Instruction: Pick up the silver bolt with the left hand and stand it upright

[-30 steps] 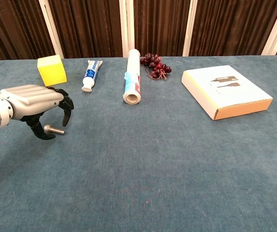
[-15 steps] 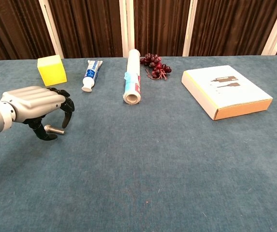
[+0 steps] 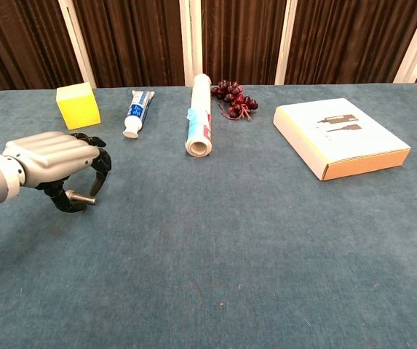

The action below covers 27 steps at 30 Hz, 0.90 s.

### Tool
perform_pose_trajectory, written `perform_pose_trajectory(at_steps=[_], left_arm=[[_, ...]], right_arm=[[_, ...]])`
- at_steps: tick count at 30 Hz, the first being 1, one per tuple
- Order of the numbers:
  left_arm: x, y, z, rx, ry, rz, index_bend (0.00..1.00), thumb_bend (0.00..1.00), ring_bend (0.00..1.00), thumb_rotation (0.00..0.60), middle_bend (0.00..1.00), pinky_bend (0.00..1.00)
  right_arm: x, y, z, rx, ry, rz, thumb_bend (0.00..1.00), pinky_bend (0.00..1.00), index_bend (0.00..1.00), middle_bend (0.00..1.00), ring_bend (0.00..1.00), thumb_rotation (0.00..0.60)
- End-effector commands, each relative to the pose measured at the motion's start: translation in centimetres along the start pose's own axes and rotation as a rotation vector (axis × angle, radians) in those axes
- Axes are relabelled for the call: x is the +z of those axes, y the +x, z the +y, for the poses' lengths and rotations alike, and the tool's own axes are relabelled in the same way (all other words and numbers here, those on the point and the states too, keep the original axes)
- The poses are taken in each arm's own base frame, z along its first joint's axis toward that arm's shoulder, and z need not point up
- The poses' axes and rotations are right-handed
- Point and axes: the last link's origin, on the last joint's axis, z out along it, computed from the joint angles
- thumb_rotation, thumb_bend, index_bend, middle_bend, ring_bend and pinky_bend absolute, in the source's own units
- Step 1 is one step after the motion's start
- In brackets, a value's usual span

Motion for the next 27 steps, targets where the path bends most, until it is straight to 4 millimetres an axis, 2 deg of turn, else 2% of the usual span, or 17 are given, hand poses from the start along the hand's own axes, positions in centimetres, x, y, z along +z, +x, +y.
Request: perform_pose_trajectory(at_steps=[1, 27], left_arm=[[-0.02, -0.05, 0.04, 0.004, 0.000, 0.000, 0.55, 0.44, 0.03, 0.600, 0.20, 0.02], [0.16, -0.34, 0.86, 0.038, 0.002, 0.016, 0.56, 0.44, 0.03, 0.600, 0.21, 0.02]], right_arm=[[-0.02, 0.00, 0.00, 0.002, -0.001, 0.001, 0.15, 0.01, 0.15, 0.14, 0.08, 0.600], [0.10, -0.10, -0.03, 0.017, 0.005, -0.010, 0.15, 0.01, 0.15, 0.14, 0.08, 0.600]])
